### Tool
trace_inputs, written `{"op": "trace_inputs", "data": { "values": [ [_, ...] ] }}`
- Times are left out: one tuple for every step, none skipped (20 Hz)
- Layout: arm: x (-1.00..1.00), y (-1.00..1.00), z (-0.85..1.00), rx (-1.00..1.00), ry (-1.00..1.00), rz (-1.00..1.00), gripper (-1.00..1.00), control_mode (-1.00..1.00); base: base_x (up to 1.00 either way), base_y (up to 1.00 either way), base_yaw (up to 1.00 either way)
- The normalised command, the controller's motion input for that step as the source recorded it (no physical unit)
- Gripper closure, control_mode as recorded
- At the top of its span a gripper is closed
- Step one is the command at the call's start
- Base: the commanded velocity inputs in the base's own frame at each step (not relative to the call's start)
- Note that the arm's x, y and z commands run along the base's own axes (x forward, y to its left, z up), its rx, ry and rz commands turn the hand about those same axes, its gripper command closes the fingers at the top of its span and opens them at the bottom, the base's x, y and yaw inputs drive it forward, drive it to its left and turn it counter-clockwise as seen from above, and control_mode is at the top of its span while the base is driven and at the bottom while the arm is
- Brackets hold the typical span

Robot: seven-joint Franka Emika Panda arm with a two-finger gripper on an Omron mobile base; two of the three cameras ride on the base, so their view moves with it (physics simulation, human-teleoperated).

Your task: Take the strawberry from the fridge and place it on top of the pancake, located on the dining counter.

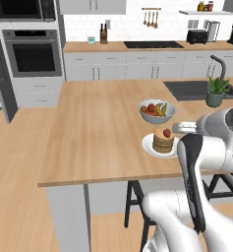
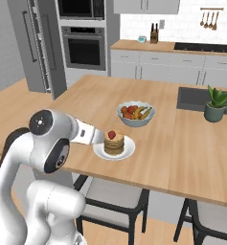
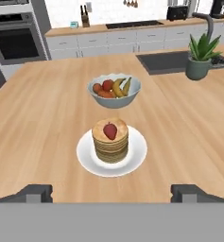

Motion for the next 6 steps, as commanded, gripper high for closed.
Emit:
{"op": "trace_inputs", "data": {
  "values": [
    [-1.00,0.17,0.47,0.00,0.00,0.00,-1.00,-1.00,0.00,0.00,0.00],
    [-1.00,0.19,0.48,0.00,-0.03,0.00,-1.00,-1.00,0.00,0.00,0.00],
    [-1.00,0.17,0.50,0.00,-0.05,0.00,-1.00,-1.00,0.00,0.00,0.00],
    [-1.00,0.19,0.47,0.00,-0.05,0.00,-1.00,-1.00,0.00,0.00,0.00],
    [-1.00,0.25,0.45,0.00,-0.05,0.00,-1.00,-1.00,0.00,0.00,0.00],
    [-1.00,0.22,0.49,0.00,-0.06,0.00,-1.00,-1.00,0.00,0.00,0.00]
  ]
}}
